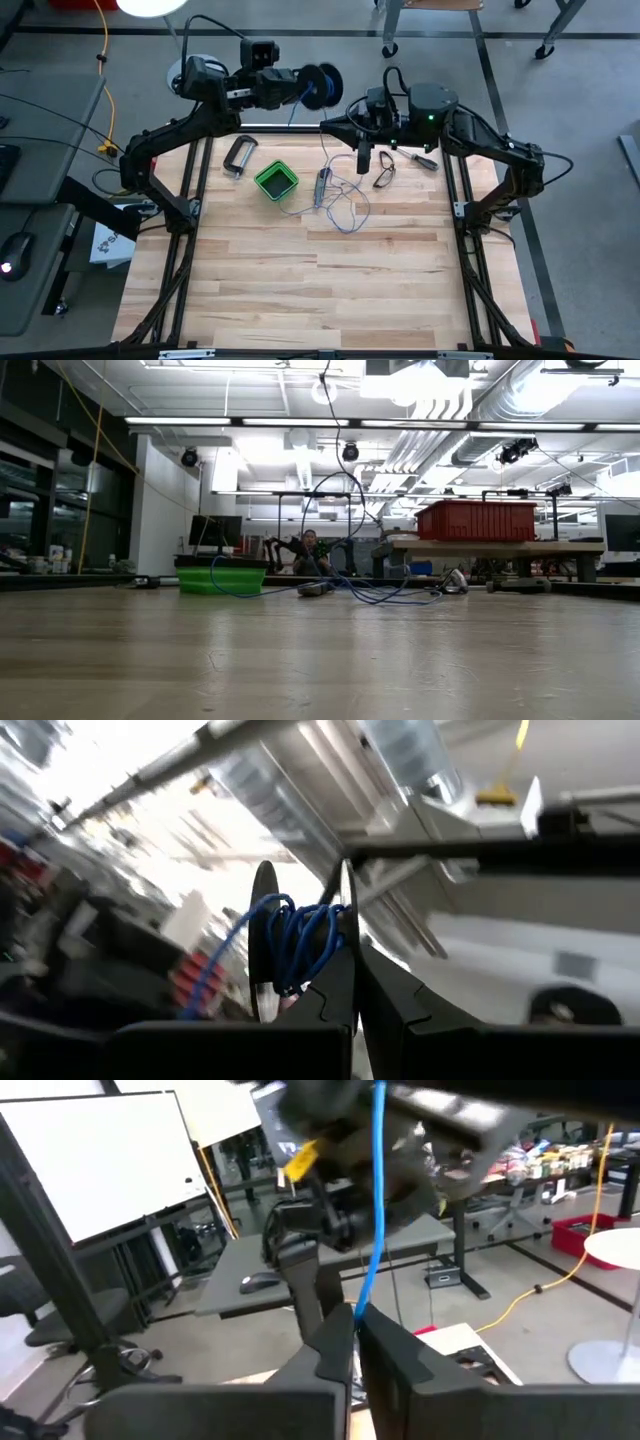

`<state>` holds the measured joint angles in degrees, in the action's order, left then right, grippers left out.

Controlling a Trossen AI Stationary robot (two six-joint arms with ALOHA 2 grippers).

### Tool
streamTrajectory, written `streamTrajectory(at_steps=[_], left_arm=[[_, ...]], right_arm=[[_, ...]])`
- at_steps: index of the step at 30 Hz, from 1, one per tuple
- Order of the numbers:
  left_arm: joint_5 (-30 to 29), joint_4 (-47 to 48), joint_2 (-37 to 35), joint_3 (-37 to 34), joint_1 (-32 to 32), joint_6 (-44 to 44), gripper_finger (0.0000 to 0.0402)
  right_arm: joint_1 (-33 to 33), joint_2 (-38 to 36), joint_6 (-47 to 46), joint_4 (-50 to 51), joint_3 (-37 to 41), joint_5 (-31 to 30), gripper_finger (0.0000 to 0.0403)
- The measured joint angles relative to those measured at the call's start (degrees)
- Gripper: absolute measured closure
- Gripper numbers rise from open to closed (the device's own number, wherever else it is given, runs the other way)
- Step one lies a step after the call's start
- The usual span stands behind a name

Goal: Coil cords
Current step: Coil the blue wire onto the spool

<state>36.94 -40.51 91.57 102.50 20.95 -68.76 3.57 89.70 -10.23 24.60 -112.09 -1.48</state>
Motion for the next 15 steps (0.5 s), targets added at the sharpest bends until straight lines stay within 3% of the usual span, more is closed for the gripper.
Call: streamTrajectory(at_steps=[9, 15], left_arm=[[-5.98, 0.95, 0.07, 0.0, 5.62, 0.46, 0.0401], [-4.39, 1.98, -0.45, -0.02, 10.76, 6.83, 0.0401]], right_arm=[[-1.09, 0.29, -0.27, -2.41, -0.02, 1.97, 0.0401], [-0.96, -1.45, -1.3, -0.79, -0.06, 3.53, 0.0402]])
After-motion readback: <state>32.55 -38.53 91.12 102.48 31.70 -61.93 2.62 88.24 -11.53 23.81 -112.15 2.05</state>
